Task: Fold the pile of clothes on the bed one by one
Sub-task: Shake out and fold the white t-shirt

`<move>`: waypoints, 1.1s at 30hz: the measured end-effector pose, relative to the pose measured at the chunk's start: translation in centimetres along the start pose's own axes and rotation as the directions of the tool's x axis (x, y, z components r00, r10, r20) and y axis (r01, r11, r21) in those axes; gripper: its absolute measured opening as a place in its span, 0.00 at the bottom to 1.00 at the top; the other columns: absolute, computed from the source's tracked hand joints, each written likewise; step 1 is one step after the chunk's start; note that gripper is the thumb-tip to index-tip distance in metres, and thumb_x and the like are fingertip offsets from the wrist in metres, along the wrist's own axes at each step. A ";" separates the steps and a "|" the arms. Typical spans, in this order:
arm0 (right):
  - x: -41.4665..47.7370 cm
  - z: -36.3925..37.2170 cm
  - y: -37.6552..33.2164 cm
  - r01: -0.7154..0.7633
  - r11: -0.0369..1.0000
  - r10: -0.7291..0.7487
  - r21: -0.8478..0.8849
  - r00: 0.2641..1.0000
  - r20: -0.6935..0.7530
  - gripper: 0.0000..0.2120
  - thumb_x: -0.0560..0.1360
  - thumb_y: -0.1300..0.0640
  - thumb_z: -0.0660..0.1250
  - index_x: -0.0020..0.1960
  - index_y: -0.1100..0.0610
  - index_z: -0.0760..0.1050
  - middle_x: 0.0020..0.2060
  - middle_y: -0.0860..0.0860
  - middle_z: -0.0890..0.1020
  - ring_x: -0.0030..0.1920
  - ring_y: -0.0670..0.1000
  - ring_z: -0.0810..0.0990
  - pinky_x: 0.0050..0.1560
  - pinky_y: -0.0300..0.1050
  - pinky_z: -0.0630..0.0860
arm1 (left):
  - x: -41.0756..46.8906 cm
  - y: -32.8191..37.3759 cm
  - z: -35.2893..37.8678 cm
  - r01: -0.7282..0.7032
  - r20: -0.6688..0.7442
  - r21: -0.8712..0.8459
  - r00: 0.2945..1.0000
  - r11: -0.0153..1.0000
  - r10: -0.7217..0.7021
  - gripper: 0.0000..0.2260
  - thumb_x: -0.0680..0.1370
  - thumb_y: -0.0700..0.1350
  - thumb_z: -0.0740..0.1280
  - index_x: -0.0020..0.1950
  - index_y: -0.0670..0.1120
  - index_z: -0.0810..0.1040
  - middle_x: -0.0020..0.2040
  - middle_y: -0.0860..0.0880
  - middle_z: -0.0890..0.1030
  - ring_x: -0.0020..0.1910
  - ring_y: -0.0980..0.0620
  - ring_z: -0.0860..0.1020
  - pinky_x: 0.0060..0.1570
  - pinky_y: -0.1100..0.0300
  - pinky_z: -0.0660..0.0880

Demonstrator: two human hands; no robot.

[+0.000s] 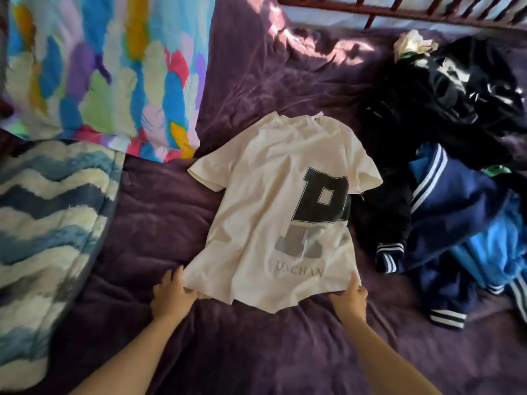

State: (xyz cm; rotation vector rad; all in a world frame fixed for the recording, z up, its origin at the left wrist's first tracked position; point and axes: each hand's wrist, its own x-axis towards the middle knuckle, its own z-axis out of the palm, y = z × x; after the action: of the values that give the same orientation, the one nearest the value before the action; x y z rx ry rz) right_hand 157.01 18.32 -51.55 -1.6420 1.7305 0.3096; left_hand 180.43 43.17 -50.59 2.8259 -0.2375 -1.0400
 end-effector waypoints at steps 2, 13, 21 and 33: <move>0.6 -0.2 0.2 -0.044 0.994 0.036 -0.100 0.997 -0.071 0.35 0.76 0.62 0.62 0.76 0.49 0.48 0.73 0.59 0.54 0.69 0.62 0.62 0.64 0.57 0.66 | 0.5 -0.1 0.3 -0.021 0.009 -0.002 1.000 1.000 0.021 0.25 0.76 0.47 0.65 0.72 0.50 0.64 0.69 0.47 0.69 0.65 0.39 0.67 0.59 0.50 0.68; 2.2 -3.9 1.2 -0.037 0.736 0.162 0.676 0.979 -0.122 0.08 0.75 0.63 0.63 0.37 0.62 0.72 0.31 0.54 0.72 0.33 0.53 0.70 0.33 0.45 0.64 | 0.2 -0.3 -1.9 0.031 -0.045 -0.903 0.985 0.429 -0.165 0.06 0.77 0.35 0.63 0.51 0.36 0.78 0.45 0.42 0.78 0.46 0.47 0.76 0.45 0.54 0.73; -4.7 -10.1 4.2 -0.100 0.032 0.397 0.994 0.914 0.079 0.08 0.76 0.63 0.55 0.53 0.58 0.69 0.38 0.53 0.76 0.36 0.52 0.76 0.38 0.49 0.77 | -6.5 0.5 -6.8 -0.037 -0.041 -0.999 0.976 0.023 -0.215 0.06 0.77 0.36 0.63 0.41 0.43 0.76 0.41 0.49 0.77 0.41 0.54 0.76 0.39 0.59 0.72; -14.1 -0.6 16.0 -0.325 0.516 0.469 0.792 0.882 0.057 0.13 0.79 0.62 0.54 0.51 0.71 0.71 0.34 0.61 0.75 0.33 0.60 0.75 0.26 0.48 0.74 | -11.8 -9.0 1.6 0.095 -0.001 -0.956 0.944 0.276 -0.329 0.08 0.77 0.34 0.63 0.55 0.34 0.77 0.45 0.41 0.75 0.35 0.50 0.73 0.20 0.70 0.72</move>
State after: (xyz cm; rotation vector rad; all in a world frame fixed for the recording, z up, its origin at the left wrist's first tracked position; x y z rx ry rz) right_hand 140.71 31.32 -46.91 -0.6068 1.9524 -0.3815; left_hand 171.46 54.08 -45.79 1.7684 0.6382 -0.5502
